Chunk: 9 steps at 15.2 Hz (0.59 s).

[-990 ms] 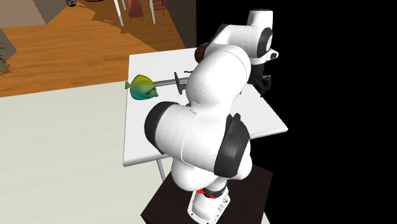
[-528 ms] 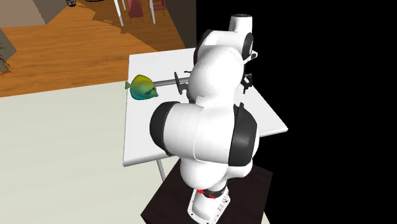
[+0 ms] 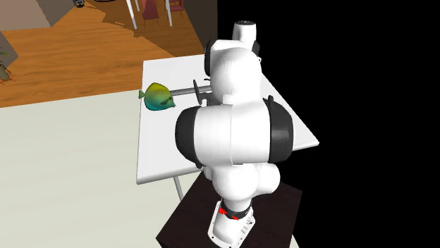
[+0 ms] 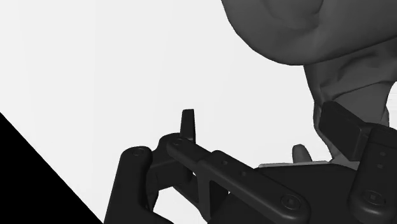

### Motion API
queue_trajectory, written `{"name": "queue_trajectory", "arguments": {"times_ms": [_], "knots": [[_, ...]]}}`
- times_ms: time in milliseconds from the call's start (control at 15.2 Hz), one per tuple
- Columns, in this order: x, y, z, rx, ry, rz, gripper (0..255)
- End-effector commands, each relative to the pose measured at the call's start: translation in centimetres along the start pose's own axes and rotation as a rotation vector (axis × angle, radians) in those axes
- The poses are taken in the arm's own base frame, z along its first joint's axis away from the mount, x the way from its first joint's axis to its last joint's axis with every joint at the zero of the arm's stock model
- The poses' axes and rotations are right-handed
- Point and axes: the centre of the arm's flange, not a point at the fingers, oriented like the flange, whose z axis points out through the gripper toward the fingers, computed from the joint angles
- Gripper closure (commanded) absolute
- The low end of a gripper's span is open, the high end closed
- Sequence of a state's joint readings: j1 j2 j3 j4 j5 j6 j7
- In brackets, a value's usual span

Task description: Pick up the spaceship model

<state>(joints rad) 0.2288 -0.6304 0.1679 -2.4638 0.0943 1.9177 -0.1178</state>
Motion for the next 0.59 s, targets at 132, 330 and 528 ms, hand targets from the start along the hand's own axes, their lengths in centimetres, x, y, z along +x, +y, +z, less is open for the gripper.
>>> {"name": "queue_trajectory", "arguments": {"times_ms": [132, 330, 528], "knots": [[1.4, -4.5, 1.8, 0.027, 0.031, -0.099, 0], [2.3, -7.8, 2.6, 0.046, 0.054, -0.173, 0], [2.8, -11.0, 3.4, 0.064, 0.075, -0.242, 0]]}}
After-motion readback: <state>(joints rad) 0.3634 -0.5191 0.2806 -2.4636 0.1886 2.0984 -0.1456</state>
